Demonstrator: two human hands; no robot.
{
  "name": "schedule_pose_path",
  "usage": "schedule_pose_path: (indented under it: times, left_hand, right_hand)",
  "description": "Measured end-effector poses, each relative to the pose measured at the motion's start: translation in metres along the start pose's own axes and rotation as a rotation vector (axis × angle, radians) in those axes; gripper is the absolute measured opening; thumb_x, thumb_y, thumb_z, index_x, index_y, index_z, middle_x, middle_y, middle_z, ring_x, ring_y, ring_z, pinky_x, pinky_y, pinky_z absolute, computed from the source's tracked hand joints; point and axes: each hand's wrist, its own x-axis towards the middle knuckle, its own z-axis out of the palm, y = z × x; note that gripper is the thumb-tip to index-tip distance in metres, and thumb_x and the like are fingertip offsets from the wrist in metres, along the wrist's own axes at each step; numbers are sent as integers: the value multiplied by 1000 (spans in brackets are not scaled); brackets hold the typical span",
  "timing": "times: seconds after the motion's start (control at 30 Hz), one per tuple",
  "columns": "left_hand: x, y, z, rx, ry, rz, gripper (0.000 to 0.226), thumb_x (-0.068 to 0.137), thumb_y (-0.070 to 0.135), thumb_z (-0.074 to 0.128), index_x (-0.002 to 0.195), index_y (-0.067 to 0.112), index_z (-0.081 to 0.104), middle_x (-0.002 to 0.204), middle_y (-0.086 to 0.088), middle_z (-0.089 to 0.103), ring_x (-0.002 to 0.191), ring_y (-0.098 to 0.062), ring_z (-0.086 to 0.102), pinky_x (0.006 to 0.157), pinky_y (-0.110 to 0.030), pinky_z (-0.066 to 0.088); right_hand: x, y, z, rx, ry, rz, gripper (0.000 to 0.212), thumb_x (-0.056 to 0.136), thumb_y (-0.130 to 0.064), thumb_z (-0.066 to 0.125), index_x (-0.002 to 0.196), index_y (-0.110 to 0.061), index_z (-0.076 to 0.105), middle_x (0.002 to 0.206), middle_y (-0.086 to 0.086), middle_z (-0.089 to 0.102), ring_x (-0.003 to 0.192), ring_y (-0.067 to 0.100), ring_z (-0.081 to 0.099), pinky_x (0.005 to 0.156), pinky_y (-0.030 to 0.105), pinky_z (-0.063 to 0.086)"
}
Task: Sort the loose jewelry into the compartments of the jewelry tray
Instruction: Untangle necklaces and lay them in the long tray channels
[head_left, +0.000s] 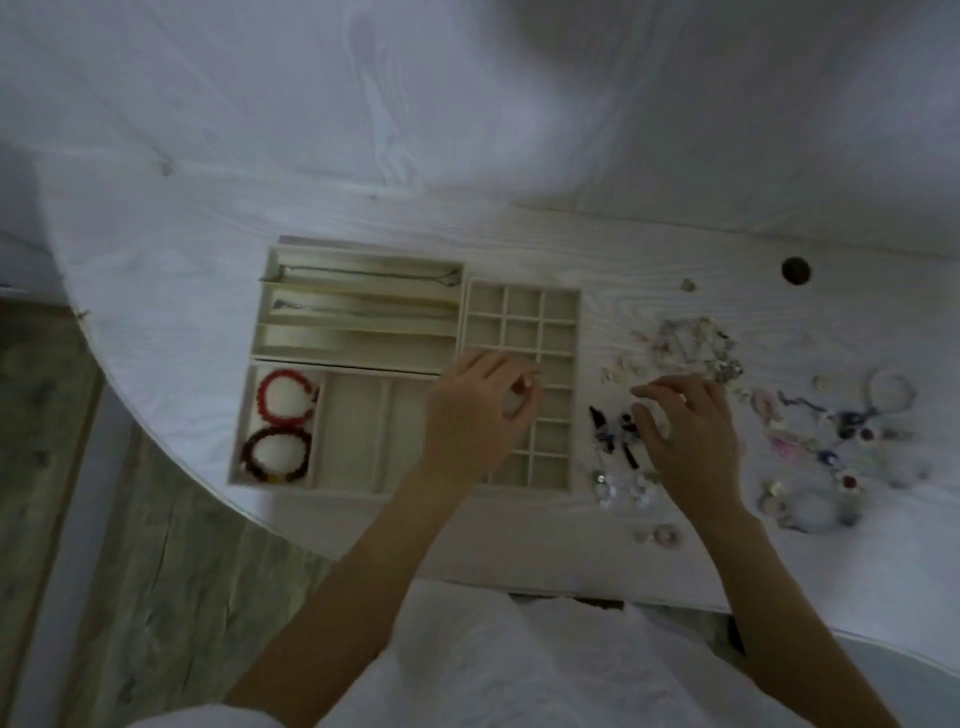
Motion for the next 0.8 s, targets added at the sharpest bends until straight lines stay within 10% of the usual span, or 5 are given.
schedule_pose_path:
  times: [0.23, 0.8]
  left_hand:
    - [-16, 71, 90, 209, -364, -2, 20, 76, 23, 73, 95, 15, 72, 86, -2, 68, 82, -26, 63, 71, -34, 51]
    - [-49, 117, 148, 472, -309, -265, 23, 66, 14, 82, 87, 17, 72, 80, -4, 66, 74, -30, 56, 70, -35, 48]
  right_hand:
    - [-28, 91, -11, -42, -149, 32, 21, 69, -8, 79, 87, -8, 70, 88, 14, 62, 86, 37, 58, 88, 36, 32]
    - [-3, 128, -9, 119, -232, -254, 15, 69, -4, 74, 81, -12, 69, 83, 7, 65, 84, 30, 54, 68, 40, 49]
